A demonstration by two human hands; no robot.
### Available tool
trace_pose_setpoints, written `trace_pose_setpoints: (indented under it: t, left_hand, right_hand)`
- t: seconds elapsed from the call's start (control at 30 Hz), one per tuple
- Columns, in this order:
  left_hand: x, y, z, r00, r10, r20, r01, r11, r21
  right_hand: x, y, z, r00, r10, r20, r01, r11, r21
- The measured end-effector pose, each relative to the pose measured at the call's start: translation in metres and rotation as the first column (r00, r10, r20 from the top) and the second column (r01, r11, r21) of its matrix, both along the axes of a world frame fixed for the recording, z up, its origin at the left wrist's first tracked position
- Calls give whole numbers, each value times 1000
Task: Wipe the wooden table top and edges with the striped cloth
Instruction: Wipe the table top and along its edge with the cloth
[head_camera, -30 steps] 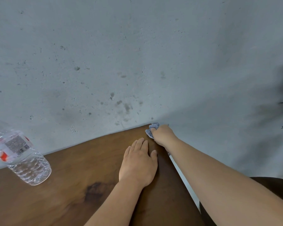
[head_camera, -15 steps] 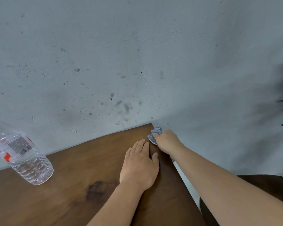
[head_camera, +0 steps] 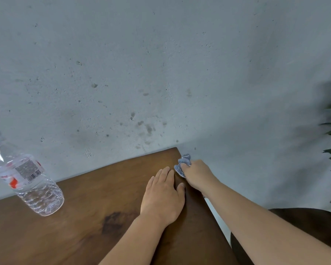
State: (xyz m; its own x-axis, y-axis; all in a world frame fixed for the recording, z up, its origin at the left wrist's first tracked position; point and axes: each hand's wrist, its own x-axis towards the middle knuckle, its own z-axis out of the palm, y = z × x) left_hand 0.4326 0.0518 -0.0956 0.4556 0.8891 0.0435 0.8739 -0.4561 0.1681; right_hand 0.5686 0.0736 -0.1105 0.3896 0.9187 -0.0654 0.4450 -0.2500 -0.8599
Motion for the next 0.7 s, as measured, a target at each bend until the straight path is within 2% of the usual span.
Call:
trace_pose_setpoints:
  t: [0.27, 0.43, 0.7]
  left_hand:
    - [1, -3, -4, 1000, 14, 7, -14, 1000, 17]
    - [1, -3, -3, 1000, 16, 21, -17, 1000, 22]
    - [-2, -10, 0, 1000, 1, 1, -1, 1000, 6]
  right_hand:
    - [3, 18, 1, 1000, 13, -1, -13, 1000, -12]
    - [1, 33, 13, 999, -34, -35, 32, 997, -66]
    - [-1, -4, -1, 1000, -3, -3, 3, 1000, -3]
